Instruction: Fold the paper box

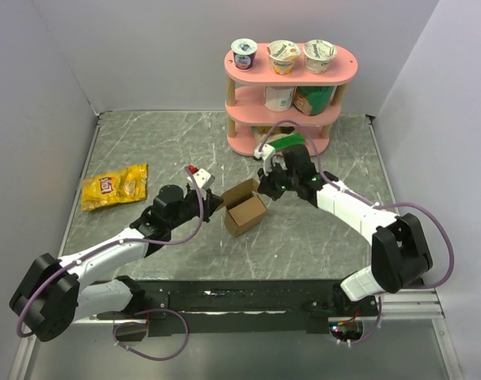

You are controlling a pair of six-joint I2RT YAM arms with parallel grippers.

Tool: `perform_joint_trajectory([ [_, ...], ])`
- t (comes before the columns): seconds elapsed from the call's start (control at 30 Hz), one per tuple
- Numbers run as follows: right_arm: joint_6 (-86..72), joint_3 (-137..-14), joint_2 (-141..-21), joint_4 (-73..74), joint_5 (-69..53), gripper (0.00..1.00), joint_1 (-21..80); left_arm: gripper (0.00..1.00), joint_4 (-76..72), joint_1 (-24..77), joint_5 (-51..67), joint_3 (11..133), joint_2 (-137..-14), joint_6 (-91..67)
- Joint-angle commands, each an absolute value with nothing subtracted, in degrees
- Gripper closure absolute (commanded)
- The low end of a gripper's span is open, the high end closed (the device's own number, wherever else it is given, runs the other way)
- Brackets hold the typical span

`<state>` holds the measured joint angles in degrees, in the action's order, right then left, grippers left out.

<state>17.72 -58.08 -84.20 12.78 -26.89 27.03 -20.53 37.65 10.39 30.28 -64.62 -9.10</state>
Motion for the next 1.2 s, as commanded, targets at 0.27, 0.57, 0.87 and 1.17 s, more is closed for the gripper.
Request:
perform_joint_trajectory([
  [0.27,4.0,-56.1,-80.7,8.2,-1.2,1.00,37.6,0.99,-16.3,39.3,-1.4,35.1,-67.0,-14.6],
  [0.57,-3.1,-55.1,-80.2,7.6,4.2,1.00,39.8,0.99,-15.6,42.4,-12.4,37.8,-70.6,-21.2],
  [0.87,-4.2,-53.7,-79.7,6.9,5.6,1.00,41.2,0.99,-13.9,45.3,-17.4,41.4,-75.0,-21.6],
  [1.17,-5.1,-53.7,-79.8,7.1,6.5,1.00,41.5,0.99,-12.0,47.5,-22.1,43.4,-76.7,-23.8],
])
